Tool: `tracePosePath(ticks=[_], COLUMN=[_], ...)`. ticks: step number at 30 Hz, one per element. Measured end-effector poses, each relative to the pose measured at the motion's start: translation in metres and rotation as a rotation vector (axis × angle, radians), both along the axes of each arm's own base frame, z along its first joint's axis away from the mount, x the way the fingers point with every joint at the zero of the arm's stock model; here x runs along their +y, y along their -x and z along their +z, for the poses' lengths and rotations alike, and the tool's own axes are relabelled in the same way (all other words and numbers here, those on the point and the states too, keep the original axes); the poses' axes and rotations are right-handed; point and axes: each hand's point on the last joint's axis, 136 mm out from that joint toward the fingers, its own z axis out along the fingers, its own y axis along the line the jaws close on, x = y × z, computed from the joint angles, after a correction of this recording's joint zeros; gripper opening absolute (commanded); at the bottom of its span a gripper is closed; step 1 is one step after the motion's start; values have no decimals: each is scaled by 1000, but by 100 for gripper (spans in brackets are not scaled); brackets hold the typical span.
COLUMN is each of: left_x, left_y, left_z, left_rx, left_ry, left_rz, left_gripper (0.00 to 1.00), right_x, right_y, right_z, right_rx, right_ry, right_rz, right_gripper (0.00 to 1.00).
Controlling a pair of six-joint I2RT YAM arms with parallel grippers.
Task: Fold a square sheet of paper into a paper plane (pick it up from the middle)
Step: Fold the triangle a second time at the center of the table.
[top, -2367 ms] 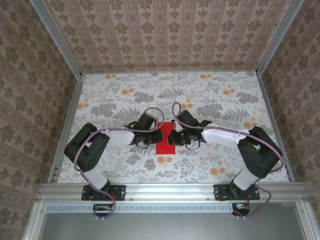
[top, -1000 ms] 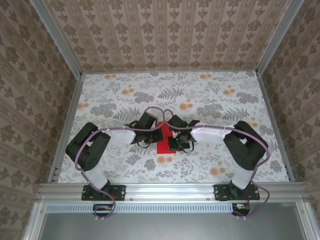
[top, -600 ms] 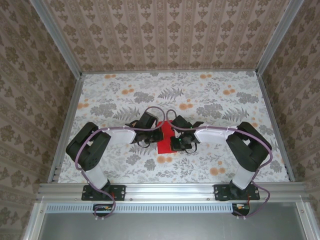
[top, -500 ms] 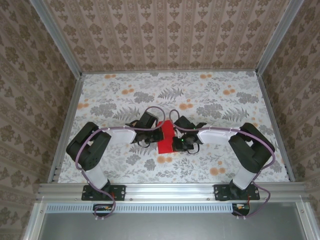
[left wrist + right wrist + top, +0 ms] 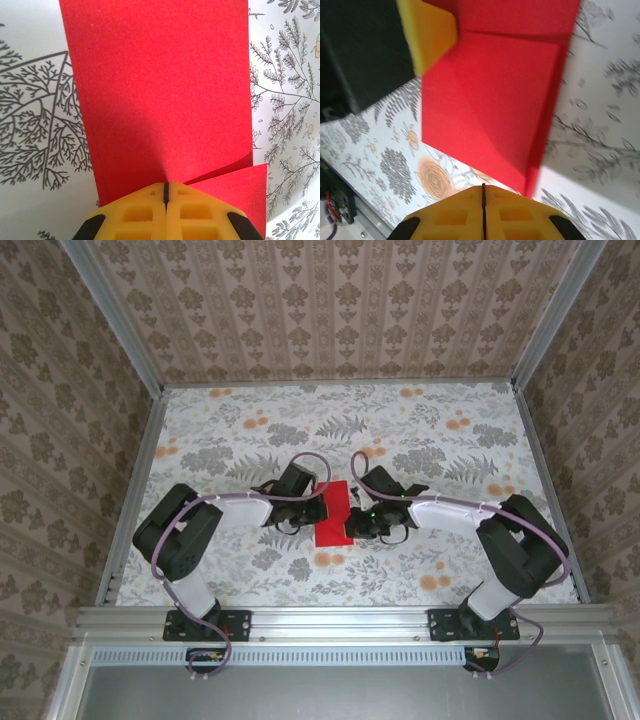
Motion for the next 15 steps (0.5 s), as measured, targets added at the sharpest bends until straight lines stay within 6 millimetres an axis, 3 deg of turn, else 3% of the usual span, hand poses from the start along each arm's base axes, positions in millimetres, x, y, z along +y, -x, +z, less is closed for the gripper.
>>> tracePosePath(ticks=[5, 15], left_x=[-1, 1], left_y=[-1, -2], left_z=[1, 3], left_rx=[-2, -19], left_ry=[1, -37], left_rz=[-1, -36], left_gripper=[3, 4], right_x=[14, 7], right_y=[-10, -3], right_z=[-7, -29], right_rx=[16, 60], right_ry=[-14, 26], right_rz=[12, 8], right_gripper=[7, 7])
